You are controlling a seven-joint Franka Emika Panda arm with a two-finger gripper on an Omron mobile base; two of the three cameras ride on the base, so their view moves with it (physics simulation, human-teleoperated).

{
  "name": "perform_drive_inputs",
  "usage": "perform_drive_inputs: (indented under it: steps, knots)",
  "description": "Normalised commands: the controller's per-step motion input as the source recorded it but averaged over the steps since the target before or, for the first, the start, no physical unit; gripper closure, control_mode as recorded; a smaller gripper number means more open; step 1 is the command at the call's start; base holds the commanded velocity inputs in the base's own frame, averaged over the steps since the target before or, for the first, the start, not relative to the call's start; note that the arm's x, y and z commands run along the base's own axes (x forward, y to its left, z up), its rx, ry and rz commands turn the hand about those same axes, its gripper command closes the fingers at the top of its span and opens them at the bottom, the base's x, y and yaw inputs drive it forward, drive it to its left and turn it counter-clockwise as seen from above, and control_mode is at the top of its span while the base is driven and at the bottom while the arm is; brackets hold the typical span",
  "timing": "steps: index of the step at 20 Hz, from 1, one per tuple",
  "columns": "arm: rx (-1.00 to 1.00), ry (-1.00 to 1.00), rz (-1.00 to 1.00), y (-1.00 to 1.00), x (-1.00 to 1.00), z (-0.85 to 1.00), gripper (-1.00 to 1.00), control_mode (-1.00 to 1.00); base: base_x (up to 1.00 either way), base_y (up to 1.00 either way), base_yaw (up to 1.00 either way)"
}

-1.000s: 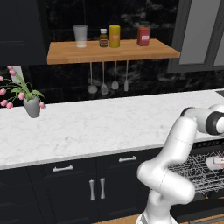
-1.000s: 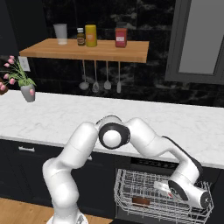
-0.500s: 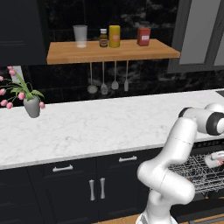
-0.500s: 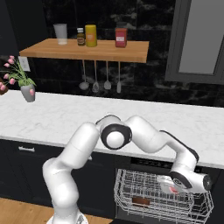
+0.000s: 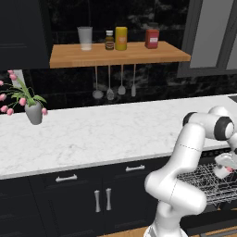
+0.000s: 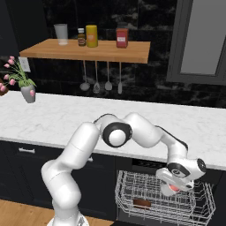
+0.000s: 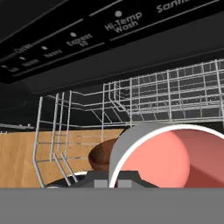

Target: Pick up the cup and bowl from the counter, place them in the dishwasher, and close the dishwasher door.

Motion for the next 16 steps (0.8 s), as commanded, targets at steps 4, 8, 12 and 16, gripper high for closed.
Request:
perform_drive_inputs:
  steps: [4,8,12,16]
  knots:
    - [0.00,-0.05,-0.01,0.00,0.00,-0.81,1.00,-1.00,0.00,0.00,0.00]
    - [0.00,-0.14,0.00,0.00,0.00,-0.92,1.00,-1.00,0.00,0.00,0.00]
    - [0.00,-0.10,0.00,0.00,0.00,-0.59,1.00,-1.00,0.00,0.00,0.00]
    - [0.00,-0.07,0.00,0.00,-0.42,-0.17,1.00,-1.00,0.00,0.00,0.00]
